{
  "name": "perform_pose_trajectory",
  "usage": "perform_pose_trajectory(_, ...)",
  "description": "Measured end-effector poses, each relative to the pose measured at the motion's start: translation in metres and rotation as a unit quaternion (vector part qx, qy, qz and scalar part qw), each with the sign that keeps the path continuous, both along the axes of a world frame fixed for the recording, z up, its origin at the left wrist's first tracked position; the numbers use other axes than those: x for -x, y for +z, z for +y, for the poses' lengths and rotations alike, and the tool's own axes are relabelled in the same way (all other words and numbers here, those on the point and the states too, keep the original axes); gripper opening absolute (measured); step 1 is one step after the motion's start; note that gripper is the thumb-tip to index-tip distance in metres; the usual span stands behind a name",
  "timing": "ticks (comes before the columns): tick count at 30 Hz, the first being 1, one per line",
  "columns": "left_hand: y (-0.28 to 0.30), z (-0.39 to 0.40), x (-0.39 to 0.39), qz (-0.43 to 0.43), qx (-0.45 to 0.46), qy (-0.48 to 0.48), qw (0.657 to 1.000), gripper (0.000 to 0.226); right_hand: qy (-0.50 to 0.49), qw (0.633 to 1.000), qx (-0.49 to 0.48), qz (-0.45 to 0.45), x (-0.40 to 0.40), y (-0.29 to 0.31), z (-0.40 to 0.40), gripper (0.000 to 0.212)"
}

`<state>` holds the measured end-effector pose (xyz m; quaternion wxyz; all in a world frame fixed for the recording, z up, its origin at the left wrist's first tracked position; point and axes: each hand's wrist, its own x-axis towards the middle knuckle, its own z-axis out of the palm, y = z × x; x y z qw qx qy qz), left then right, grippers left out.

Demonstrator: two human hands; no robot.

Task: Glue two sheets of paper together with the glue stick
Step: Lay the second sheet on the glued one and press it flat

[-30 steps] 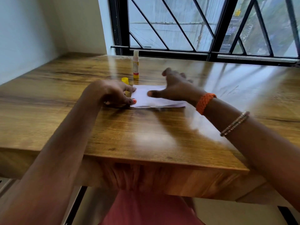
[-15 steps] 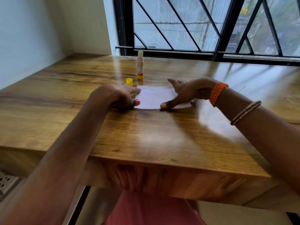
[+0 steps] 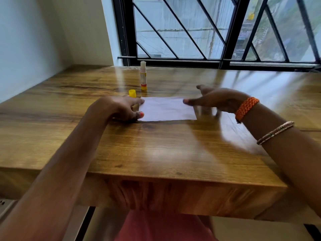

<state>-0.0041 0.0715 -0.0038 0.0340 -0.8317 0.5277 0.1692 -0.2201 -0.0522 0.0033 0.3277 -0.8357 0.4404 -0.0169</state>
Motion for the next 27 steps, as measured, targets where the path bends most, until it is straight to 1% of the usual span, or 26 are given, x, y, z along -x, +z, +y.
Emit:
perform_pose_trajectory(1, 0.001, 0.000, -0.001, 0.007, -0.003, -0.001, 1.000, 0.065, -0.003, 0.998, 0.049, -0.037, -0.007, -0.001, 0.006, 0.087)
perform_pose_trajectory(3, 0.003, -0.001, -0.001, 0.018, -0.015, -0.004, 1.000, 0.066, 0.048, 0.987, 0.149, -0.048, -0.031, -0.007, 0.020, 0.070)
perform_pose_trajectory(5, 0.007, -0.002, 0.001, 0.025, -0.027, -0.009, 0.999, 0.067, 0.119, 0.978, 0.174, -0.012, -0.063, -0.018, 0.037, 0.058)
perform_pose_trajectory(6, 0.009, -0.002, 0.002, 0.033, -0.029, -0.010, 0.999, 0.068, 0.146, 0.974, 0.174, 0.014, -0.077, -0.025, 0.044, 0.057)
perform_pose_trajectory(8, 0.010, -0.005, 0.003, 0.059, -0.027, 0.000, 0.998, 0.070, 0.176, 0.963, 0.199, 0.051, -0.096, -0.041, 0.052, 0.059)
perform_pose_trajectory(11, 0.010, -0.008, 0.002, 0.062, -0.029, 0.013, 0.998, 0.073, 0.170, 0.956, 0.233, 0.061, -0.101, -0.054, 0.047, 0.064)
perform_pose_trajectory(14, 0.010, -0.010, 0.004, 0.028, -0.049, 0.021, 0.998, 0.069, 0.161, 0.956, 0.236, 0.068, -0.096, -0.055, 0.046, 0.073)
perform_pose_trajectory(19, 0.015, -0.012, 0.015, -0.075, -0.095, -0.008, 0.993, 0.067, 0.127, 0.954, 0.246, 0.116, -0.069, -0.049, 0.033, 0.080)
perform_pose_trajectory(25, 0.017, -0.011, 0.016, -0.076, -0.097, -0.012, 0.992, 0.066, 0.087, 0.949, 0.250, 0.169, -0.030, -0.045, 0.012, 0.088)
perform_pose_trajectory(27, 0.014, -0.011, 0.012, -0.051, -0.086, -0.002, 0.995, 0.067, 0.081, 0.948, 0.252, 0.179, -0.028, -0.045, 0.011, 0.091)
